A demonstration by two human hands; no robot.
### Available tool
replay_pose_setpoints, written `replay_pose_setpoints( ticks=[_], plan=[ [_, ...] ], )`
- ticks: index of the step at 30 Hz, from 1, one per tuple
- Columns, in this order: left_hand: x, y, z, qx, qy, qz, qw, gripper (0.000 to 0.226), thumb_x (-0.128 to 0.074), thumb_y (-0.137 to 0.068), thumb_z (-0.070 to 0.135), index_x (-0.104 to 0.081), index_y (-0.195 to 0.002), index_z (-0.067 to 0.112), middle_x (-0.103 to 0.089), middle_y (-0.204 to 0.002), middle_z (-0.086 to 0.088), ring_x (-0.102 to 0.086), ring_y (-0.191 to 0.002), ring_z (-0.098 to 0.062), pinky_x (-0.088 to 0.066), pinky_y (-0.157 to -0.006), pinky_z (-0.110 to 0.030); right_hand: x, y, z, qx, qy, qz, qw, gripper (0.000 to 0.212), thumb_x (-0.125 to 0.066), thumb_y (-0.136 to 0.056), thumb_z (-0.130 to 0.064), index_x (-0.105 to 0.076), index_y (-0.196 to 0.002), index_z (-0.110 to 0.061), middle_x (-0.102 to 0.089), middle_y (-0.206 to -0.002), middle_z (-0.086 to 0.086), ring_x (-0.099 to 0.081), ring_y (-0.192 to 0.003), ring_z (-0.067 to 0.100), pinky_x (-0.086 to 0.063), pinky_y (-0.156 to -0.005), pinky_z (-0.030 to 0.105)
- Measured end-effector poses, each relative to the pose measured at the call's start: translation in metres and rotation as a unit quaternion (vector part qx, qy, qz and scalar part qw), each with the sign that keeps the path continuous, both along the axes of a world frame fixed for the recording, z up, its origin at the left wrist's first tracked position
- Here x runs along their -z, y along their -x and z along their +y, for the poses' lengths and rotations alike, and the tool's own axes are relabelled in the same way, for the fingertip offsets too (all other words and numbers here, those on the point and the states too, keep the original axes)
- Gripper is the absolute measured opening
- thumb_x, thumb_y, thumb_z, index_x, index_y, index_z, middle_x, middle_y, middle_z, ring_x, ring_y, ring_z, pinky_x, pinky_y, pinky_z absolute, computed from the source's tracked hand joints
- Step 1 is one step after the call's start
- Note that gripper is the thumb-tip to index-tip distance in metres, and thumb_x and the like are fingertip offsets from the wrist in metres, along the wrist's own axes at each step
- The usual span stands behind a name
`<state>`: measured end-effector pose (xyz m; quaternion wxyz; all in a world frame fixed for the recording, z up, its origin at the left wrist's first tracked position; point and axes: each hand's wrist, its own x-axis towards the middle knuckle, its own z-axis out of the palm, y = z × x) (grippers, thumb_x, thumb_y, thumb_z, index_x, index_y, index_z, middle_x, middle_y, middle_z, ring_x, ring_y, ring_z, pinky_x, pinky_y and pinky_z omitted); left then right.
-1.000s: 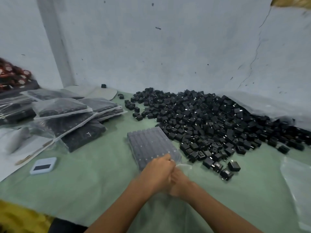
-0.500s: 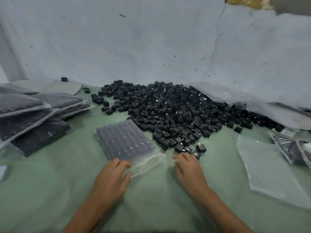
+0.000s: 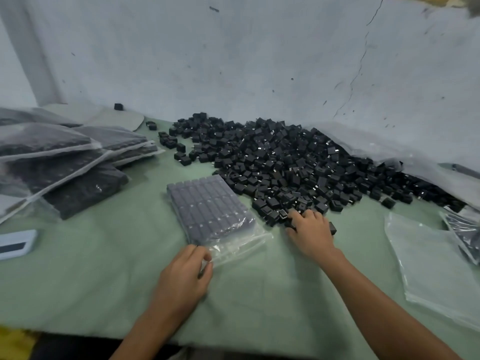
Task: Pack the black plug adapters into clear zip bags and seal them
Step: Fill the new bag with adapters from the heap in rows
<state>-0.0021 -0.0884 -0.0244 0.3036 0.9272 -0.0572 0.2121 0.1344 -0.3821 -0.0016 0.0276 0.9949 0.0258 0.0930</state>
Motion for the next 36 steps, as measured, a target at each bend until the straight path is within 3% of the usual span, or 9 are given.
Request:
replay_pose_setpoints(
  ticks=[5,7,8,10,11,13,21,27,36],
  plan=[
    [0.002,0.000,0.001,0.006,0.011,-0.009,1.000,0.019,-0.077,-0.080,0.018,-0.060,-0.084,0.024,-0.038,-0.077,0.017,-0.055,-0.069,-0.017,-0.041,-0.061,-0.030,-0.001,0.009,0.000,-0.011,-0.060,-0.047,0.997,0.033,-0.051,-0.097,-0.041,-0.053,-0.127,-0.029,-0.065,-0.112,0.000,-0.055,-0.110,0.026,-0.035,-0.097,0.040],
    [0.002,-0.001,0.002,0.011,0.023,-0.014,1.000,0.015,-0.074,-0.081,0.021,-0.059,-0.083,0.024,-0.037,-0.075,0.017,-0.053,-0.066,-0.017,-0.042,-0.060,-0.029,-0.002,0.018,0.001,0.003,-0.211,-0.052,0.976,0.023,-0.050,-0.097,-0.030,-0.058,-0.119,-0.026,-0.069,-0.101,-0.004,-0.061,-0.094,0.021,-0.042,-0.088,0.038],
    [0.003,-0.001,0.002,0.011,0.029,-0.014,0.999,0.014,-0.072,-0.081,0.023,-0.058,-0.082,0.025,-0.037,-0.073,0.017,-0.051,-0.064,-0.015,-0.041,-0.060,-0.028,-0.004,0.024,0.002,0.026,-0.348,-0.023,0.937,0.021,-0.049,-0.097,-0.026,-0.060,-0.115,-0.024,-0.070,-0.097,-0.002,-0.062,-0.085,0.018,-0.046,-0.080,0.036],
    [0.004,-0.003,0.002,0.009,0.037,-0.014,0.999,0.011,-0.068,-0.083,0.029,-0.057,-0.081,0.026,-0.038,-0.071,0.016,-0.046,-0.063,-0.011,-0.041,-0.060,-0.028,-0.011,0.039,0.010,0.066,-0.641,0.064,0.762,0.021,-0.046,-0.099,-0.018,-0.064,-0.111,-0.021,-0.070,-0.098,0.006,-0.065,-0.075,0.016,-0.049,-0.070,0.031],
    [0.003,-0.003,0.002,0.006,0.041,-0.013,0.999,0.010,-0.065,-0.084,0.032,-0.057,-0.081,0.026,-0.038,-0.071,0.015,-0.046,-0.063,-0.011,-0.042,-0.061,-0.029,-0.013,0.048,0.014,0.068,-0.733,0.099,0.669,0.024,-0.044,-0.100,-0.015,-0.065,-0.110,-0.019,-0.070,-0.098,0.010,-0.066,-0.072,0.018,-0.051,-0.069,0.032],
    [0.003,-0.002,0.000,-0.008,0.041,-0.018,0.999,0.012,-0.062,-0.085,0.034,-0.057,-0.080,0.024,-0.039,-0.072,0.013,-0.051,-0.064,-0.016,-0.044,-0.061,-0.031,-0.014,0.064,0.020,0.057,-0.801,0.144,0.578,0.029,-0.039,-0.103,-0.011,-0.066,-0.111,-0.015,-0.069,-0.100,0.014,-0.069,-0.073,0.022,-0.055,-0.072,0.035],
    [0.000,-0.002,-0.006,-0.015,0.034,-0.062,0.997,0.016,-0.059,-0.092,0.029,-0.062,-0.083,0.016,-0.052,-0.080,0.005,-0.057,-0.069,-0.021,-0.046,-0.064,-0.034,-0.009,0.114,0.086,-0.004,-0.743,0.258,0.617,0.029,-0.049,-0.103,-0.008,-0.069,-0.120,-0.019,-0.072,-0.110,0.010,-0.069,-0.075,0.025,-0.061,-0.076,0.037],
    [0.001,0.001,-0.007,-0.003,0.009,-0.084,0.996,0.008,-0.061,-0.090,0.021,-0.063,-0.084,0.016,-0.059,-0.081,-0.001,-0.062,-0.068,-0.023,-0.051,-0.059,-0.036,-0.007,0.099,0.135,0.029,-0.790,0.287,0.541,0.023,-0.046,-0.100,0.004,-0.067,-0.100,-0.005,-0.074,-0.087,0.014,-0.072,-0.071,0.022,-0.062,-0.074,0.035],
    [0.002,0.010,0.001,-0.006,-0.005,-0.063,0.998,0.015,-0.056,-0.091,0.031,-0.067,-0.090,0.022,-0.064,-0.086,0.006,-0.065,-0.075,-0.019,-0.053,-0.060,-0.036,0.003,0.088,0.161,-0.032,-0.735,0.266,0.623,0.020,-0.068,-0.088,0.003,-0.061,-0.107,-0.002,-0.072,-0.071,0.004,-0.070,-0.063,0.016,-0.056,-0.057,0.025]
  ],
)
